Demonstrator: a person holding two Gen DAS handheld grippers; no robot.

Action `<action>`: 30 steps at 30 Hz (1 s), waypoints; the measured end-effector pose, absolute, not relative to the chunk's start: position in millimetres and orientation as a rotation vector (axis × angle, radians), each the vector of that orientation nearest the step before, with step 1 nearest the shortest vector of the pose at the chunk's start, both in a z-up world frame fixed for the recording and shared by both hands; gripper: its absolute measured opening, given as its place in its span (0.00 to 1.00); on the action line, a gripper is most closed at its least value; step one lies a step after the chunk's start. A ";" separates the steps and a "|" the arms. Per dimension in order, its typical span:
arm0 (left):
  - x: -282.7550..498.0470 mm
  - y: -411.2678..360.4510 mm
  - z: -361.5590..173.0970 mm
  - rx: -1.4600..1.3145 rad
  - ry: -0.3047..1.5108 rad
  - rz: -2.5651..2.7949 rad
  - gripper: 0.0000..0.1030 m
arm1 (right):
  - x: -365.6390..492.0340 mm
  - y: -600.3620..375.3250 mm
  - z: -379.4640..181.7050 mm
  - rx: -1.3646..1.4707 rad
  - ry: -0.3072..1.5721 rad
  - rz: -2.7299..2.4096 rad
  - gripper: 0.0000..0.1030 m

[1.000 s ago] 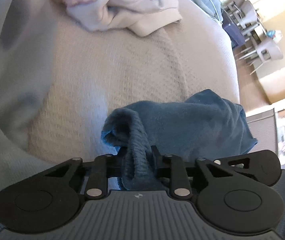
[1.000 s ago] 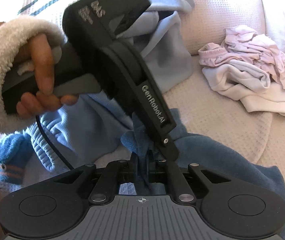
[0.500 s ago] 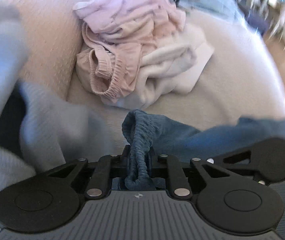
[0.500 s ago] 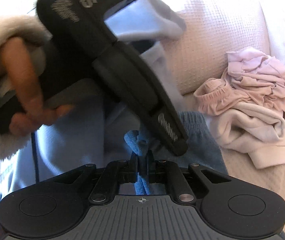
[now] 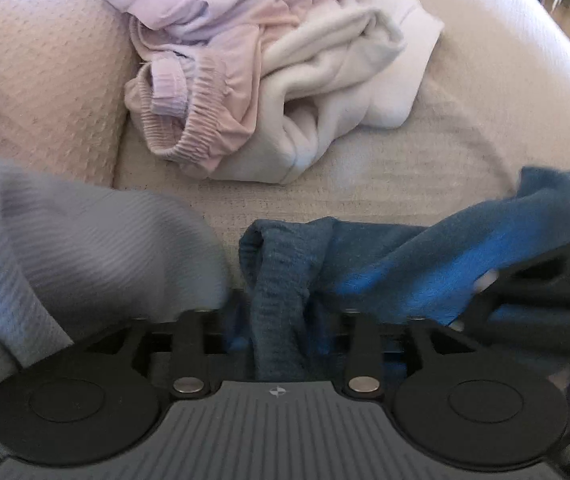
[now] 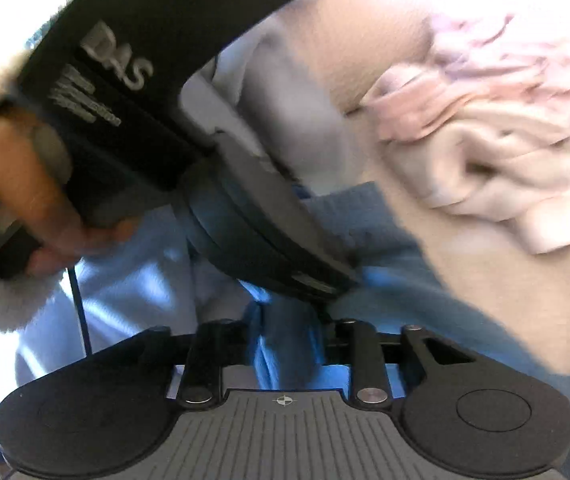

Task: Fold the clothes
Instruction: 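Lay the sweatpants flat along the bed with both grippers and open them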

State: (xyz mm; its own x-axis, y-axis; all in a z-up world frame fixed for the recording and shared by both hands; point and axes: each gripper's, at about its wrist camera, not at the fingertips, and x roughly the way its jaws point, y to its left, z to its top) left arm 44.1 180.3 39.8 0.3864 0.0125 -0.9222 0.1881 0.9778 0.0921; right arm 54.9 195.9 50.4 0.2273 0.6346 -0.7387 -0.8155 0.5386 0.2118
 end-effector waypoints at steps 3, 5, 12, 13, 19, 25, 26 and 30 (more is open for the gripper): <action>29.8 174.6 54.8 0.191 1.150 -0.135 0.79 | 54.2 147.3 78.3 -0.223 0.871 0.956 0.44; 20.9 170.0 62.2 0.205 1.138 -0.140 0.81 | 49.5 114.0 92.1 -0.233 0.833 0.896 0.49; 3.3 147.6 96.2 0.155 1.084 -0.146 0.86 | 46.2 8.4 99.8 -0.217 0.857 0.638 0.49; 0.9 143.6 103.1 0.138 1.072 -0.153 0.86 | 41.4 -5.5 99.9 -0.202 0.868 0.607 0.49; -14.0 91.6 122.7 0.079 1.033 -0.273 0.95 | -3.6 -63.8 103.2 -0.113 0.917 0.475 0.49; -25.4 39.3 119.1 0.058 1.066 -0.389 0.95 | -38.6 -87.1 95.7 -0.102 0.930 0.455 0.49; -27.7 31.6 117.7 0.047 1.077 -0.408 0.95 | -41.7 -88.6 93.9 -0.106 0.933 0.450 0.49; -39.2 5.6 115.1 0.101 1.093 -0.444 0.95 | -49.4 -98.9 90.3 -0.084 0.926 0.428 0.49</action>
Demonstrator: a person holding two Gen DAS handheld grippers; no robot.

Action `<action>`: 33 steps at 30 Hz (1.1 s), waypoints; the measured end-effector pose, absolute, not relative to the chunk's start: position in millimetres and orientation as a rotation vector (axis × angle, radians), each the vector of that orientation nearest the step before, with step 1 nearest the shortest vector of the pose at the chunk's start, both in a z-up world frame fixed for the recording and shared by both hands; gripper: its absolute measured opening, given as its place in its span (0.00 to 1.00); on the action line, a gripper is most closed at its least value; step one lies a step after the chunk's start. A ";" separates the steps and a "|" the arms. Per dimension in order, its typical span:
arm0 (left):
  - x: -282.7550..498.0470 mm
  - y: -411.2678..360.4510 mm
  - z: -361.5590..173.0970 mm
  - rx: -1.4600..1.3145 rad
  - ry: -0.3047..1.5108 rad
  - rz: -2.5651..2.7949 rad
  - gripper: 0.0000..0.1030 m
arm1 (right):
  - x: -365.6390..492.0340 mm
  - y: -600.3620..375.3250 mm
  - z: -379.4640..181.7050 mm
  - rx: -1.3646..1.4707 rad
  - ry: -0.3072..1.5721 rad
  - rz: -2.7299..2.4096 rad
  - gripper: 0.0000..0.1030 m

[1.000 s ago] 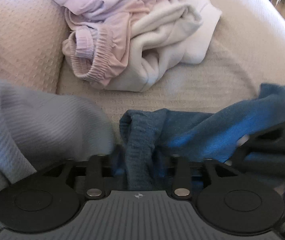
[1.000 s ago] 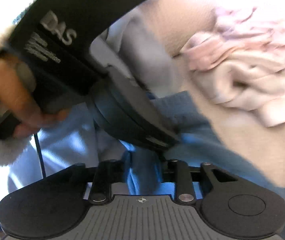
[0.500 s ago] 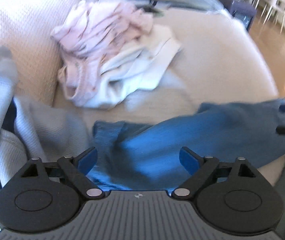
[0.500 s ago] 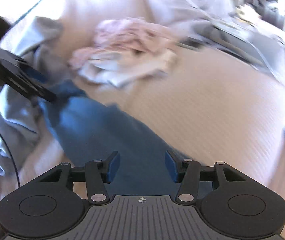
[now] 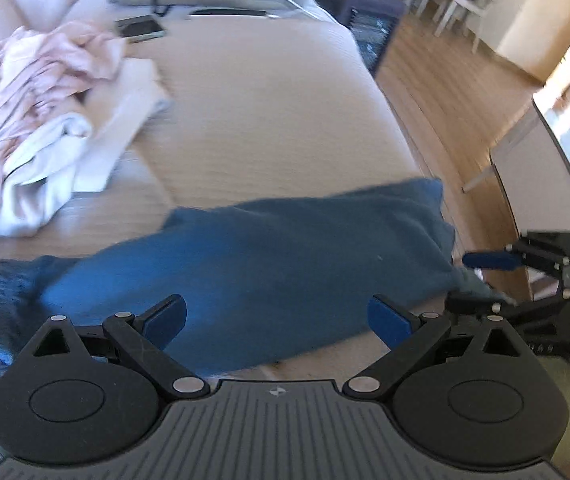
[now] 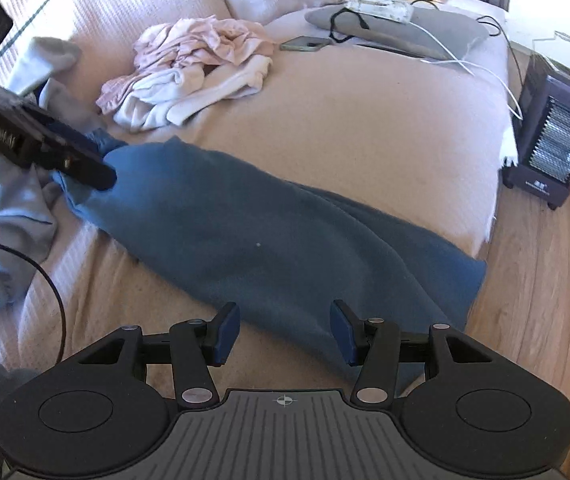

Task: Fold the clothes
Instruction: 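Lay the sweatpants flat along the bed with both grippers and open them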

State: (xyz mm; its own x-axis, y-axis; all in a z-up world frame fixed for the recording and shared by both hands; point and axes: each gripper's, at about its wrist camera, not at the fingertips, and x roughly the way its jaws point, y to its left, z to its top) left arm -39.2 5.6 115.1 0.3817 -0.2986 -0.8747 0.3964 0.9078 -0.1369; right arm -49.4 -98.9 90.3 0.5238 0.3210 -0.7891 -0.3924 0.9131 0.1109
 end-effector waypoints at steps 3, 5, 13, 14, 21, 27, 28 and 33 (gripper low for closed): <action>-43.9 -0.7 114.8 0.108 1.108 -0.440 0.95 | -54.1 -107.7 89.9 -0.064 0.915 0.412 0.49; -47.7 -2.0 118.3 0.118 1.106 -0.429 0.95 | -57.6 -111.4 89.3 -0.051 0.905 0.407 0.49; -70.6 17.6 146.7 0.068 1.161 -0.377 0.95 | -72.2 -119.0 89.4 -0.048 0.883 0.432 0.49; -77.1 22.8 153.7 0.035 1.175 -0.388 0.95 | -74.6 -120.9 89.8 -0.047 0.881 0.433 0.49; -111.2 59.5 193.4 -0.098 1.146 -0.371 1.00 | -85.2 -129.8 91.5 -0.076 0.898 0.425 0.49; -89.8 42.5 150.9 -0.050 1.181 -0.344 1.00 | -91.4 -133.3 90.5 -0.078 0.905 0.400 0.49; -85.8 34.7 142.3 -0.036 1.185 -0.351 1.00 | -91.2 -136.2 90.0 -0.062 0.907 0.389 0.49; -67.8 -6.5 118.9 0.055 1.191 -0.444 1.00 | -86.7 -144.6 89.4 0.002 0.893 0.317 0.49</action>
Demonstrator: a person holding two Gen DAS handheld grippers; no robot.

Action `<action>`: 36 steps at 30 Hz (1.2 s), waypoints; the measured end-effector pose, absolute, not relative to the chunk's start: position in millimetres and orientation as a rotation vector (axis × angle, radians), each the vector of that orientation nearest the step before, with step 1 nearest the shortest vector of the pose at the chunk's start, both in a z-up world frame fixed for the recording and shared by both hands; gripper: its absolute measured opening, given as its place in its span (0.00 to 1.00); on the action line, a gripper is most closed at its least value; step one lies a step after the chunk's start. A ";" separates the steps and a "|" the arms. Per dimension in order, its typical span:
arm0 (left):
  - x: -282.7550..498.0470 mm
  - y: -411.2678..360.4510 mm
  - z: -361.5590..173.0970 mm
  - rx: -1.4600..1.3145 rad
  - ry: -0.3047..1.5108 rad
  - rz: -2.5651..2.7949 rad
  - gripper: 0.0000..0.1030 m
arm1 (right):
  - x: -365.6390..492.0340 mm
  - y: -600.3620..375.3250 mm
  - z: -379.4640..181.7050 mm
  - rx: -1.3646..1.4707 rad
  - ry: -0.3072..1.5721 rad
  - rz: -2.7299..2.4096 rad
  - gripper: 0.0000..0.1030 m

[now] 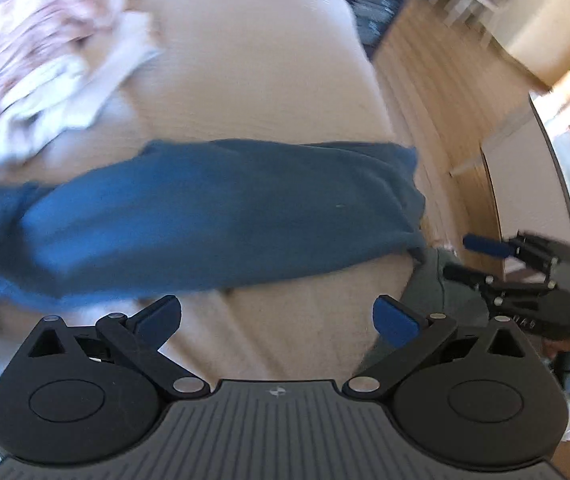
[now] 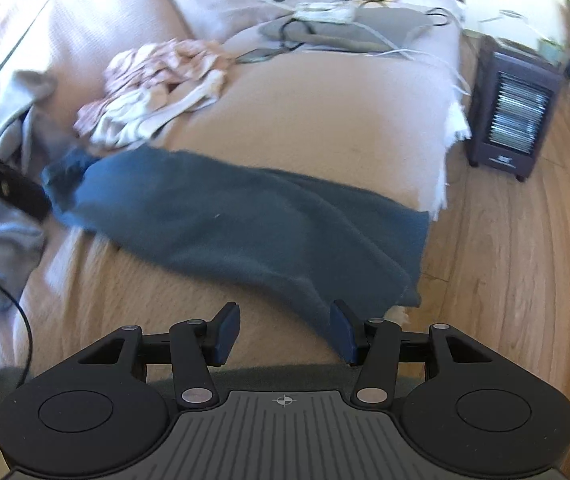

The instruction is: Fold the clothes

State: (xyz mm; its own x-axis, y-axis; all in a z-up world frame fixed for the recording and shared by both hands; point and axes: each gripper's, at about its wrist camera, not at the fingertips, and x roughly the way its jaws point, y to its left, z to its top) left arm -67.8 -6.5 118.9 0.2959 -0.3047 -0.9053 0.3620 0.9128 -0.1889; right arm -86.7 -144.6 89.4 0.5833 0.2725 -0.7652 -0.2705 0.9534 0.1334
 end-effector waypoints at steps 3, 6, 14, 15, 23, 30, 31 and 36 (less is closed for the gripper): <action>-58.4 -26.1 113.8 0.130 1.157 -0.462 1.00 | -82.3 -147.7 89.3 0.022 0.890 0.288 0.49; -50.6 -35.6 107.3 0.125 1.161 -0.480 1.00 | -78.8 -148.3 85.9 0.022 0.907 0.277 0.49; -41.4 -40.7 90.4 0.085 1.200 -0.486 1.00 | -74.5 -152.2 82.9 0.038 0.911 0.262 0.49; -40.3 -40.2 88.5 0.079 1.205 -0.481 1.00 | -74.0 -152.6 82.1 0.042 0.913 0.262 0.49; -38.6 -37.6 77.3 0.050 1.234 -0.470 1.00 | -71.5 -154.9 80.2 0.059 0.915 0.253 0.49; -40.2 -39.1 80.7 0.010 1.206 -0.495 1.00 | -75.2 -174.5 82.2 0.063 0.893 0.233 0.48; -41.0 -39.9 82.1 0.009 1.198 -0.502 1.00 | -75.9 -179.0 82.0 0.063 0.891 0.231 0.48; -35.7 -44.3 78.7 0.009 1.202 -0.495 1.00 | -73.3 -198.0 75.0 0.059 0.919 0.228 0.46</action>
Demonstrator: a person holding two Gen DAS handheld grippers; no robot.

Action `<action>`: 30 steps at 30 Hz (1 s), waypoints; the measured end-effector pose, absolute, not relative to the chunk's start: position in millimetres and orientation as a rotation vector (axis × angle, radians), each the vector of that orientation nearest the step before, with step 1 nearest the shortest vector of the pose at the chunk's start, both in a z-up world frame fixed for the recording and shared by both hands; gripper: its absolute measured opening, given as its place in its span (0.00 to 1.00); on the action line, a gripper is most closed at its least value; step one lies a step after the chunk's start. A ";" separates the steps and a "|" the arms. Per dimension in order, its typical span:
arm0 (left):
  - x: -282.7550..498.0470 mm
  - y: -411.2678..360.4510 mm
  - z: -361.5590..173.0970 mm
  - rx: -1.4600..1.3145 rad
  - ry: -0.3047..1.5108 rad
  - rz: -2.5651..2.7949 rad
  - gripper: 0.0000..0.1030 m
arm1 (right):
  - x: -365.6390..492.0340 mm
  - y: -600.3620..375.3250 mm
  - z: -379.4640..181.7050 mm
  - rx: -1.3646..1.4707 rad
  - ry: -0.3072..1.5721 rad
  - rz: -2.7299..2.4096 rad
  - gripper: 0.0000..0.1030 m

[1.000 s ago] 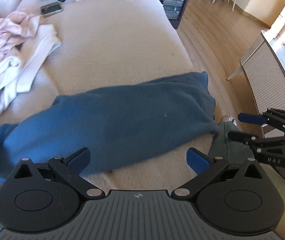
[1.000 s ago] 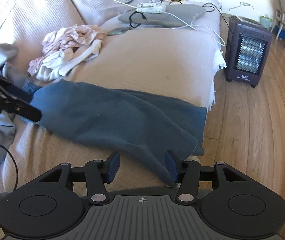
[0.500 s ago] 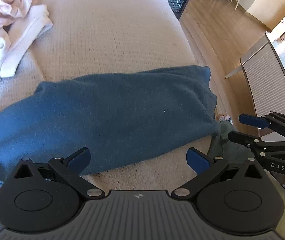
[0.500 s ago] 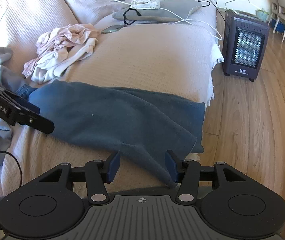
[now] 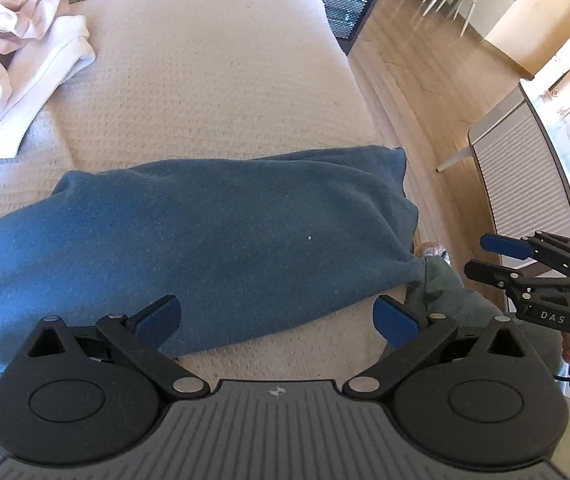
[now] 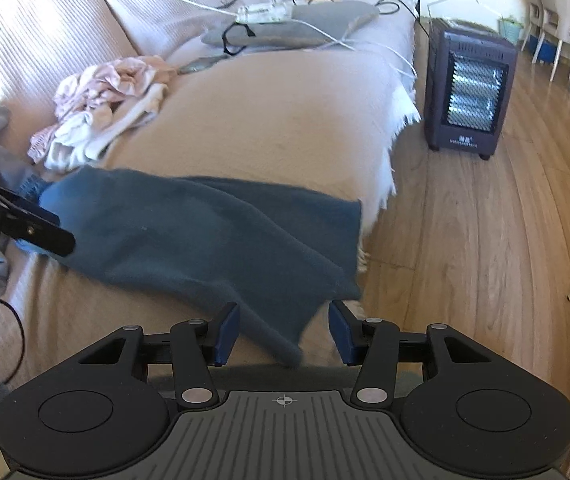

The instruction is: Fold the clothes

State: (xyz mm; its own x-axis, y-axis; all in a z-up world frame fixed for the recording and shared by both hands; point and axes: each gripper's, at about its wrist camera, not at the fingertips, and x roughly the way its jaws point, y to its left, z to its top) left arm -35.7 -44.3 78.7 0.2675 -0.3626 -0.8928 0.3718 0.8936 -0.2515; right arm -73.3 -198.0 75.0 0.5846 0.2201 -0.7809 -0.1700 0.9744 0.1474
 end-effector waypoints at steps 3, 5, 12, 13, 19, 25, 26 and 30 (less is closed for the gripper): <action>-30.3 -45.9 75.7 0.009 1.211 -0.481 1.00 | -64.8 -203.5 72.3 0.066 0.923 0.236 0.41; -26.8 -46.3 74.2 0.008 1.215 -0.471 1.00 | -54.7 -204.6 69.6 0.058 0.925 0.249 0.40; -16.1 -35.4 68.5 -0.005 1.238 -0.408 1.00 | -11.7 -208.2 46.7 -0.039 0.961 0.321 0.35; -14.5 -33.3 67.6 -0.012 1.243 -0.398 1.00 | -6.4 -209.6 43.2 -0.045 0.970 0.322 0.35; -5.1 -18.3 68.7 -0.057 1.250 -0.339 1.00 | 16.3 -209.4 21.3 -0.047 1.026 0.370 0.35; -1.4 -8.1 70.5 -0.078 1.245 -0.317 1.00 | 21.1 -213.5 11.7 0.046 1.054 0.383 0.11; -1.1 -8.5 70.2 -0.080 1.244 -0.316 1.00 | 19.6 -212.3 13.1 0.037 1.053 0.375 0.06; -1.8 -11.6 73.1 -0.080 1.232 -0.338 1.00 | 12.2 -212.0 28.4 -0.022 1.011 0.318 0.03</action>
State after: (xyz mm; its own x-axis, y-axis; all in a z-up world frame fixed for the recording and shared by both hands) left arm -1.8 -11.6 73.1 0.2896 -0.2960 -0.9102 0.2102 0.9474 -0.2413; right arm 12.2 -212.0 28.4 0.4888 0.2517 -0.8353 -0.2718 0.9538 0.1284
